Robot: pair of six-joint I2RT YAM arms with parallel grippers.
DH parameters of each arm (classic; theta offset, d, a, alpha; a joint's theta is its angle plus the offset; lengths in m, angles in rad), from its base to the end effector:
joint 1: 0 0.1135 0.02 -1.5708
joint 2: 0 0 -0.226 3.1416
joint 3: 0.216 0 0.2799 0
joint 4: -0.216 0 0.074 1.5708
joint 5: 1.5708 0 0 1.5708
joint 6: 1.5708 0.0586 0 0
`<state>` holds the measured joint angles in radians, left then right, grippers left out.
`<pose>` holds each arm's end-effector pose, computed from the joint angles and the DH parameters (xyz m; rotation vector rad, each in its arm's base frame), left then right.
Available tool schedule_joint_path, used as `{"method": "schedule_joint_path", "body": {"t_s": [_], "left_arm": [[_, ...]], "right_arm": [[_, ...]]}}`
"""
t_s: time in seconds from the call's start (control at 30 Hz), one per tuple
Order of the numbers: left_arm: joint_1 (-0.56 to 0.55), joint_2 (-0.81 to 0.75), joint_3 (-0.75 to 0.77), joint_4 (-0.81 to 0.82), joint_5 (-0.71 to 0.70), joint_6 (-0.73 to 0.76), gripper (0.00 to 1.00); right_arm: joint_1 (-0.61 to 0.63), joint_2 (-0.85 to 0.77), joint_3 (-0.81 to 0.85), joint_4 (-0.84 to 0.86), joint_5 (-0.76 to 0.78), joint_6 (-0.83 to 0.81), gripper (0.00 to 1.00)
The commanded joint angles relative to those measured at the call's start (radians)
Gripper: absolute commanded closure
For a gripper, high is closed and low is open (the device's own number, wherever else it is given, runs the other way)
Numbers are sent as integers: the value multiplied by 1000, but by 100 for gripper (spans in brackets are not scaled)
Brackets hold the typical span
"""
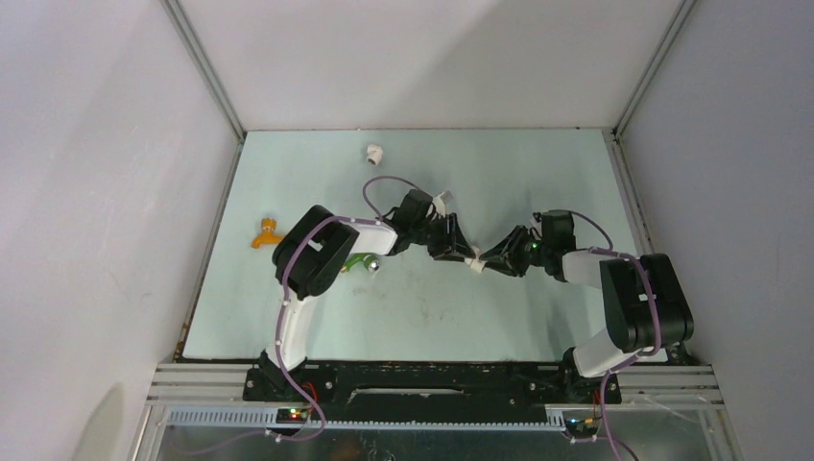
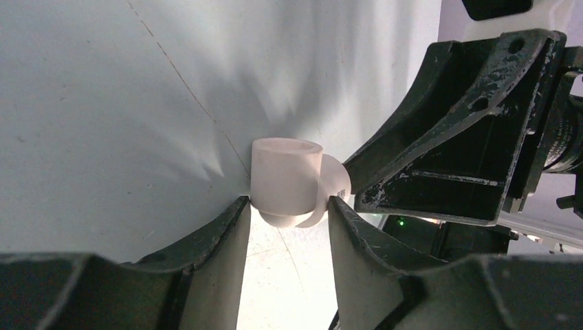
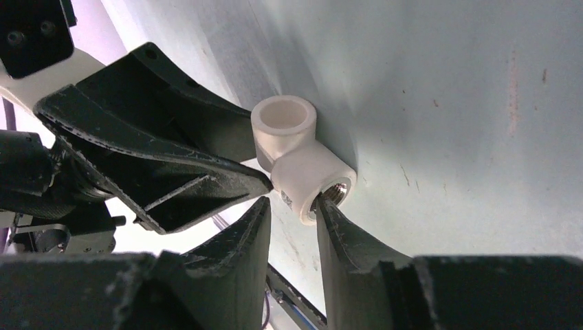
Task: Install the water faucets
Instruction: Pick up the adaptor at the center of the board.
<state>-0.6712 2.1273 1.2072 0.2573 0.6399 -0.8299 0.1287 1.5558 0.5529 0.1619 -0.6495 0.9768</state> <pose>0.3291 -0.3061 0.0497 0.2052 2.5290 -1.4406 0.2877 0.0730 0.0513 0.7563 2.4787 1.2520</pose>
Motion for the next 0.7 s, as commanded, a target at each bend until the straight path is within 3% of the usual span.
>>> {"method": "schedule_joint_path", "body": {"t_s": [0.0,0.3,0.4,0.47,0.67], "left_arm": [[-15,9,-17,60,10,-23,53],[-20,3,-95,206,-1,-107,58],[-18,-14,-117,232,-13,-118,57],[-16,-39,-137,225,-32,-95,53],[11,-223,-228,103,-173,36,34]], "right_arm": [[13,36,1,100,9,35,66],[43,114,-3,244,-50,83,72],[47,102,-13,279,-73,96,88],[47,83,-13,267,-76,89,100],[54,-54,-13,185,-78,22,100]]}}
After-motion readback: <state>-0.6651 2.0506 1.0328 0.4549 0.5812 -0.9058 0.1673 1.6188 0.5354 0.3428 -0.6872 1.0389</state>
